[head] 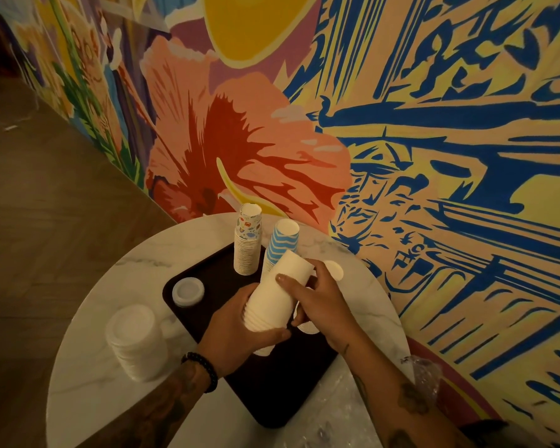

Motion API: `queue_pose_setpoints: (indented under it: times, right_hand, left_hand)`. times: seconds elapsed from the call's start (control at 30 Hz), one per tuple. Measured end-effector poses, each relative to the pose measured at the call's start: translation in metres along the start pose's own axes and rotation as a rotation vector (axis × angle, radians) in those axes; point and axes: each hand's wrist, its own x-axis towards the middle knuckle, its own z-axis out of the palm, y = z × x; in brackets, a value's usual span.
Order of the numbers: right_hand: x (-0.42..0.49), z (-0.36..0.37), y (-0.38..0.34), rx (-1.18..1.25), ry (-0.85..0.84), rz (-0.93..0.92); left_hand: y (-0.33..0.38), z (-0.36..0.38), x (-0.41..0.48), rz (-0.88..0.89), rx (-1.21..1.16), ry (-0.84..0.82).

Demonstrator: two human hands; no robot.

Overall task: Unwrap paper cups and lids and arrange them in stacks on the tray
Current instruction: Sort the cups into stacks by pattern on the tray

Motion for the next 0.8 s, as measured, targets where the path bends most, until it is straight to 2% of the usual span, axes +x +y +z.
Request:
queue_pose_setpoints:
  times: [0.33, 0.5, 0.67, 0.8]
  right_hand:
    - [0.003, -0.001, -0.008, 0.08, 0.103, -0.019]
    - [0.012, -0.025, -0.029, 0.17, 0.232, -0.072]
    - [0.021, -0.058, -0.053, -0.044, 0.425, -0.261]
    - [0.029, -0.069, -0.045, -0.23, 0.486, -0.245]
  left_hand:
    - [-0.004, -0.004, 0.001, -0.062, 0.021, -0.037]
    - [-0.01, -0.003, 0.0, -0.121, -0.01, -0.054]
    - [-0.01, -0.007, 0.003, -0.262, -0.277, 0.02]
    - [-0.003, -0.013, 0.006, -0.408, -0.599, 0.044]
